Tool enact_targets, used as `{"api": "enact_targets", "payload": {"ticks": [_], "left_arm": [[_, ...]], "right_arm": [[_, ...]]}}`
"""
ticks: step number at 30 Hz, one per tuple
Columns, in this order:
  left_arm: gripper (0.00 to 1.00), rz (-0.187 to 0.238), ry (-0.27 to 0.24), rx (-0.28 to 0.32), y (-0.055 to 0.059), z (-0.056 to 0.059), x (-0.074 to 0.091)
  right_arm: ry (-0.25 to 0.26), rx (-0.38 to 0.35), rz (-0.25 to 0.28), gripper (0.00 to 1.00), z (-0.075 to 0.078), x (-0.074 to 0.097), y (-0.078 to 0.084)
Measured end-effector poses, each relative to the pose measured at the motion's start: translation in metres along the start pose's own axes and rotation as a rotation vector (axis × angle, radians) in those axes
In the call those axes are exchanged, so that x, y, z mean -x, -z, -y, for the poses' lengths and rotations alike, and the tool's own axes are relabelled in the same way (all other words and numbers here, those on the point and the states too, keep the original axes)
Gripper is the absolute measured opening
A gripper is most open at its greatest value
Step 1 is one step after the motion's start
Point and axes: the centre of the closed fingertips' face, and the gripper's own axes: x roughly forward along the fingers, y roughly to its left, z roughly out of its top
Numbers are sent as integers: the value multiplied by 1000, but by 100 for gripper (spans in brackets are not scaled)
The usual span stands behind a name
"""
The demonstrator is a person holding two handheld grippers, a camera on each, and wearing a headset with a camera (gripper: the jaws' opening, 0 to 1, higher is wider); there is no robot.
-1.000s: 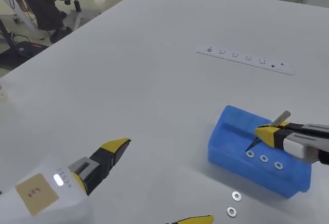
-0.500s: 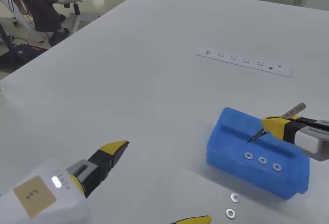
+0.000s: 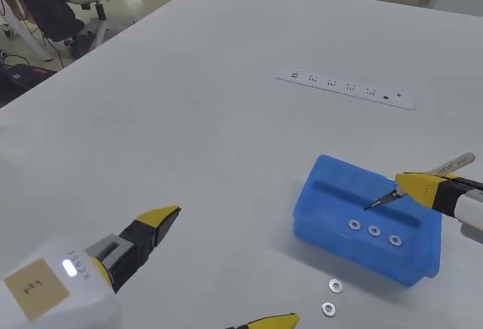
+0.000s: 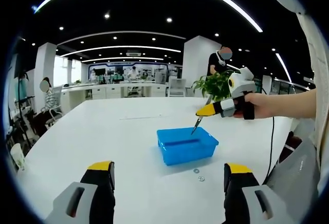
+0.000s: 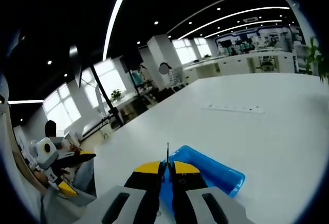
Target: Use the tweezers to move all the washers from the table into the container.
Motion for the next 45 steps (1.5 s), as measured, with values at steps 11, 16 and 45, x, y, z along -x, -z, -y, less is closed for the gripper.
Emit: {"api": "enact_targets", "payload": {"ticks": [11, 16, 45], "left_arm": [[89, 1, -1, -3, 1, -1, 0], [88, -1, -1, -3, 1, -1, 1], [87, -12, -1, -11, 2, 1, 1]], "right_arm": [[-29, -29, -22, 4, -17, 11, 14], [-56, -57, -36, 4, -27, 11, 23], [-102, -62, -217, 4, -42, -7, 94]]}}
